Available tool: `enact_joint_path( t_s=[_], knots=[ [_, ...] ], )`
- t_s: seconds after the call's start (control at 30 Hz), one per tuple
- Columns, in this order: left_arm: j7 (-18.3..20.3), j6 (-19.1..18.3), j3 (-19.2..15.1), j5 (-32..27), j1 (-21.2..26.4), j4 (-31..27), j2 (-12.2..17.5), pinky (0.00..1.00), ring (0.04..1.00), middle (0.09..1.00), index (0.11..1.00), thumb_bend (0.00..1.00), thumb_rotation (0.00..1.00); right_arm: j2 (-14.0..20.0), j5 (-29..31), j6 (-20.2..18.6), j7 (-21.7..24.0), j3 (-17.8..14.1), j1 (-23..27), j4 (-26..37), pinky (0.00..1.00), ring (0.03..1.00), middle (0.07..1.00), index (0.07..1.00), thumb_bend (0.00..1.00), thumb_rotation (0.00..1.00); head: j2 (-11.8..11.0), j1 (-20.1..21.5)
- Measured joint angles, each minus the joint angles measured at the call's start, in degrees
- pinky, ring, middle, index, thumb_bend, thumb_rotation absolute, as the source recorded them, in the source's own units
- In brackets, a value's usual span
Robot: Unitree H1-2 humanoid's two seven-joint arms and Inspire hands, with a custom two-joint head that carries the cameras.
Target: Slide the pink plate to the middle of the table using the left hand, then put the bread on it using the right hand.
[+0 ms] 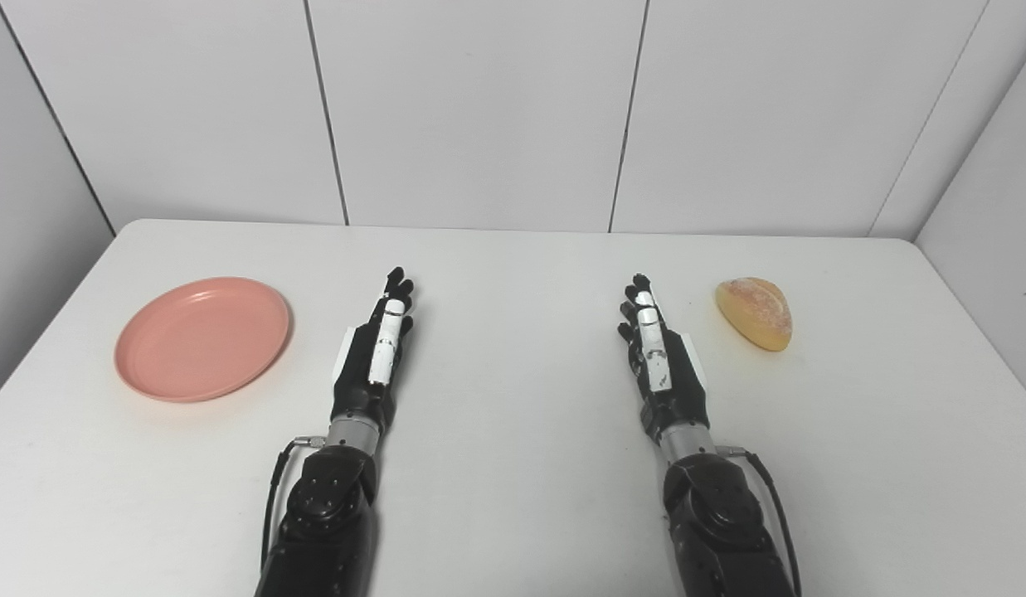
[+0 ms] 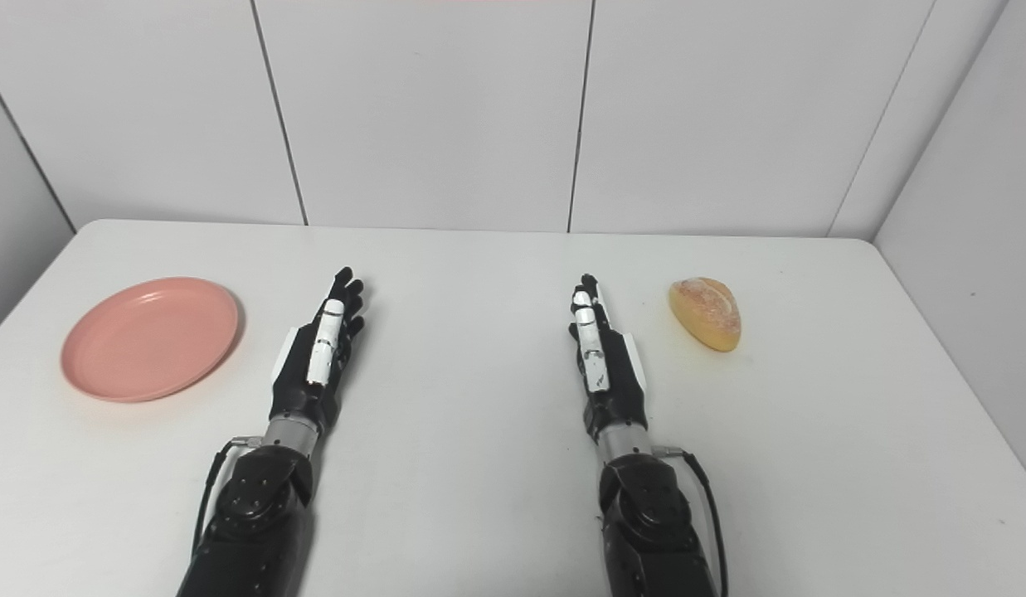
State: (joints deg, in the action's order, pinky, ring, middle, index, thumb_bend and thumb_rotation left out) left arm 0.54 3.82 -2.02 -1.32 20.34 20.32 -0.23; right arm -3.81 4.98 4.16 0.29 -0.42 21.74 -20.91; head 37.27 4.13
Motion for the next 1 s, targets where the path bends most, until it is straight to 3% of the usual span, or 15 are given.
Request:
enact_joint_path(
  t_s=[0.77, 1.0],
  knots=[
    [0.0, 0.0, 0.0, 0.0, 0.0, 0.0, 0.0, 1.00, 1.000, 0.979, 0.966, 0.43, 1.00, 0.0, -0.5, 0.0, -0.3, -0.4, 0.2, -0.3, 1.00, 1.000, 1.000, 1.000, 0.69, 1.00, -0.3, -0.4],
    [-1.2, 0.2, 0.6, 0.9, 0.0, 0.0, -0.6, 0.97, 0.966, 0.945, 0.932, 0.46, 1.00, 0.9, 0.4, 0.0, 0.4, -0.9, 0.1, -0.3, 1.00, 1.000, 1.000, 1.000, 0.64, 1.00, -2.7, -11.3]
  ],
)
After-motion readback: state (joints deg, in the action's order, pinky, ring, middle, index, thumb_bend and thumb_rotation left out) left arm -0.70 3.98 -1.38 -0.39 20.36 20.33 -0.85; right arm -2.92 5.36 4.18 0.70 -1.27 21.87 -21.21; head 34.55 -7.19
